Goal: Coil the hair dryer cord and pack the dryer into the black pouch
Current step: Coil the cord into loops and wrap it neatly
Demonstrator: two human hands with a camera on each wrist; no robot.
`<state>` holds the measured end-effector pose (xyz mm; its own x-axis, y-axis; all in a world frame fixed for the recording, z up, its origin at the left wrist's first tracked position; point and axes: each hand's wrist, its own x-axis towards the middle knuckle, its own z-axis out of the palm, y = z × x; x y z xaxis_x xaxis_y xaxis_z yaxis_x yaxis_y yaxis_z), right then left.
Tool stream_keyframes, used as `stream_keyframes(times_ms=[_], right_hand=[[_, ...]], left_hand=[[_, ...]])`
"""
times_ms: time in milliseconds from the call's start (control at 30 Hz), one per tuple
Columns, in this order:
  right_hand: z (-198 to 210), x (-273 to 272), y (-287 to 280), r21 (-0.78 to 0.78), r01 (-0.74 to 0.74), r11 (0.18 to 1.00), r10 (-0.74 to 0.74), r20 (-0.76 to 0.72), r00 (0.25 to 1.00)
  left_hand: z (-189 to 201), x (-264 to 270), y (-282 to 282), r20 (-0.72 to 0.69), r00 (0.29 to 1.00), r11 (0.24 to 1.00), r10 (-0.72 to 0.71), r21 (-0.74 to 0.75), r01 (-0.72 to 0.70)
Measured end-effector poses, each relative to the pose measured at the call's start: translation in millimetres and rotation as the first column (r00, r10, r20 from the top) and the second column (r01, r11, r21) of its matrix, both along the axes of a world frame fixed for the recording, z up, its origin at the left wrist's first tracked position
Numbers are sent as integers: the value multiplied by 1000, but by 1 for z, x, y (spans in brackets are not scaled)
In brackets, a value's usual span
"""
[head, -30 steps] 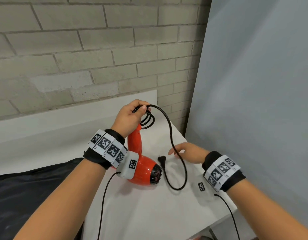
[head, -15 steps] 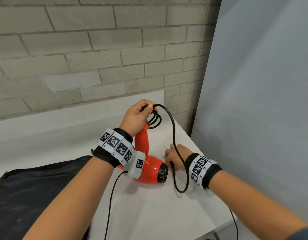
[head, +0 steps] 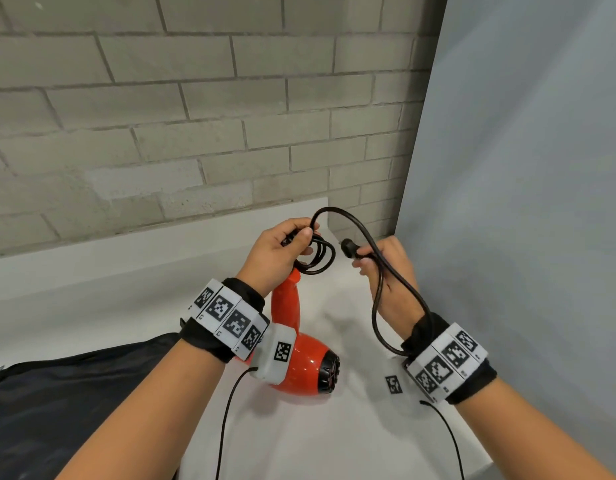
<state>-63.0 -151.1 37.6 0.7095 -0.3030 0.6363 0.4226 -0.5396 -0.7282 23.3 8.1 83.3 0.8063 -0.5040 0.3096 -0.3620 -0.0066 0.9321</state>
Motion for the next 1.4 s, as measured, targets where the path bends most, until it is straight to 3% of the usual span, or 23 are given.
stream_keyframes(times_ms=[100, 267, 367, 500, 600, 833, 1000, 1167, 1233, 1300, 1400], right_hand=[[8, -4, 15, -6, -53, 999, 54, 189, 981], [15, -4, 26, 13, -94, 996, 86, 271, 959], [15, -3, 30, -79, -77, 994, 91, 196, 976], [13, 2, 34, -154, 88, 984, -60, 180, 982], [19, 4, 41, -202, 102, 974, -78, 122, 989], [31, -1, 54, -48, 31, 998, -37, -124, 992], [36, 5, 54, 36, 142, 989, -136, -131, 982], [43, 13, 50, -91, 270, 959, -275, -50, 960], [43, 16, 50, -23, 192, 981, -193, -36, 981], [41, 19, 51, 93, 21, 995, -12, -102, 995], [40, 21, 52, 153, -118, 981, 152, -227, 962]], left_hand=[[5, 1, 2, -23, 1000, 1000, -2, -27, 2], [8, 0, -1, -44, 998, 998, 37, -53, -40], [9, -4, -3, -60, 998, 995, 30, -91, -35], [9, -6, -5, -71, 997, 992, 18, -120, -27], [8, -7, -6, -67, 998, 993, 16, -118, -24], [8, -4, -4, -23, 999, 993, 41, -105, -43], [8, -11, -8, 13, 999, 996, -34, -81, 35], [8, -14, -10, -7, 998, 994, -59, -95, 58], [8, -13, -8, -10, 997, 992, -74, -106, 73], [8, -12, -6, -1, 996, 990, -94, -107, 93], [7, -11, -3, 25, 994, 990, -105, -89, 107]])
